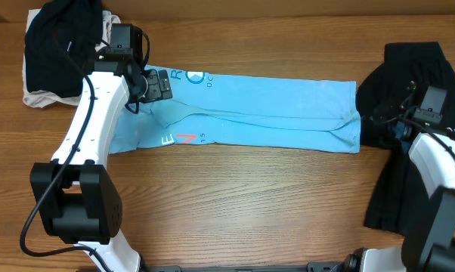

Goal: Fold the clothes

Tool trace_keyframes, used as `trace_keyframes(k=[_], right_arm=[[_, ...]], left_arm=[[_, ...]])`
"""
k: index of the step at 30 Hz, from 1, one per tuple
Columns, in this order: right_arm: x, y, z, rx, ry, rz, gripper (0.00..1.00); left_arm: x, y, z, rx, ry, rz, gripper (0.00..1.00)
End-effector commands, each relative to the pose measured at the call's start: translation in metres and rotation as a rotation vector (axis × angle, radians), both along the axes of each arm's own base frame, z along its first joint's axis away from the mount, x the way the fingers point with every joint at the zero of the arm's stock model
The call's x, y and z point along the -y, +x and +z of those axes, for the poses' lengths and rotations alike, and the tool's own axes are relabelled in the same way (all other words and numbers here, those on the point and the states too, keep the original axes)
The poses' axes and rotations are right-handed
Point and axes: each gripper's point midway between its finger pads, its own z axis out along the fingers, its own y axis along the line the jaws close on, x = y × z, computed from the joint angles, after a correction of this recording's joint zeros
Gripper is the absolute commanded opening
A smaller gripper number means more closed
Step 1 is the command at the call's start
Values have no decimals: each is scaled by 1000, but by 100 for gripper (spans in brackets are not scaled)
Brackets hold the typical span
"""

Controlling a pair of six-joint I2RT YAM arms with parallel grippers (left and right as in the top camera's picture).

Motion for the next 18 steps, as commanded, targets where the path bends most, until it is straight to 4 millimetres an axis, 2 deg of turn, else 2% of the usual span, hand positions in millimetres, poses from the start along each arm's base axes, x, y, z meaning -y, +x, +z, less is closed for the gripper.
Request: trace_keyframes(k=[1,3,4,9,18], right_arm=[[-8,8,-22,-26,55,25,23],[-13,7,-38,-62,88,35,13],[-15,5,-45,-76,103,40,11],[-16,1,-65,-123,121,36,10],[23,-20,-91,-231,5,-89,10]], left_arm=[[4,1,6,7,-28,-21,100],[4,-1,6,0,-28,-21,100],[3,-2,5,-3,-27,-21,100],[3,-3,5,-8,-26,-24,100],[3,-4,5,-14,-25,-23,100]])
